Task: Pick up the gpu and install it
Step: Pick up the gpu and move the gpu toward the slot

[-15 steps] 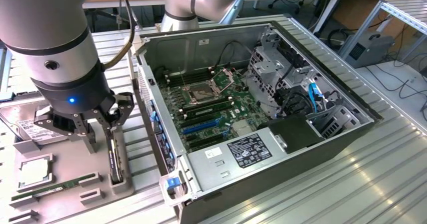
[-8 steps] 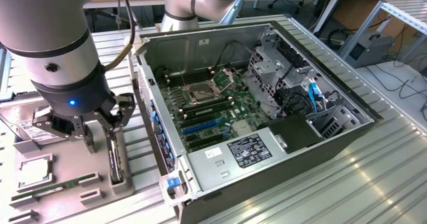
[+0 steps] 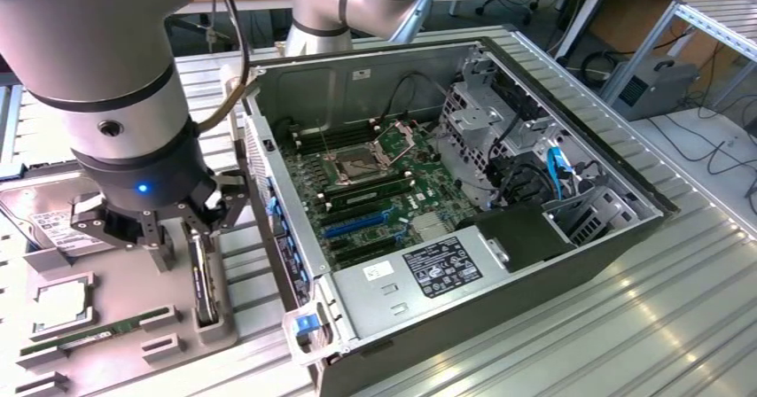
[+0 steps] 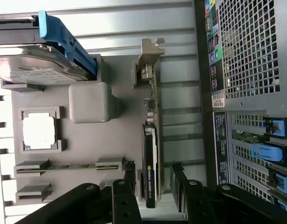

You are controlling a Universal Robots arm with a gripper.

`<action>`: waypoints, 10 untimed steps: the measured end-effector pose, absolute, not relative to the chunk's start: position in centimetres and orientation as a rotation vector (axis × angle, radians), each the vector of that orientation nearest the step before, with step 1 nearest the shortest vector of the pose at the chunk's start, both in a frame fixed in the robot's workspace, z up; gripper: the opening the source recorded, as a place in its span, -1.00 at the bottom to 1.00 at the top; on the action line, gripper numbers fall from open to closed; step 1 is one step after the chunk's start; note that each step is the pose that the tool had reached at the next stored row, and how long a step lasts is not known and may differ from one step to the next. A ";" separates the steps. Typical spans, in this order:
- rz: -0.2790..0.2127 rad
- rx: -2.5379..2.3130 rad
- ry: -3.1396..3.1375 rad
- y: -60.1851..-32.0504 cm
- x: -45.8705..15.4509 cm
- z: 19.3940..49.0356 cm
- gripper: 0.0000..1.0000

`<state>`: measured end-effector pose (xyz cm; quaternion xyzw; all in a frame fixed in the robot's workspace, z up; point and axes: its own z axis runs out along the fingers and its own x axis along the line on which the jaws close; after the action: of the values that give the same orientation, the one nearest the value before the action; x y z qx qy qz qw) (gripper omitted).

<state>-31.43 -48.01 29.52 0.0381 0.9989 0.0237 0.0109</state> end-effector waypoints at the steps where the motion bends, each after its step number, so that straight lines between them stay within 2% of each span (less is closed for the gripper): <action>1: 0.074 0.119 3.117 -48.0 -31.4 29.2 -0.13; 10: 0.074 0.119 3.117 -48.0 -31.1 26.8 -0.13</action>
<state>-31.13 -48.03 26.78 0.0381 0.9989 0.0237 0.0109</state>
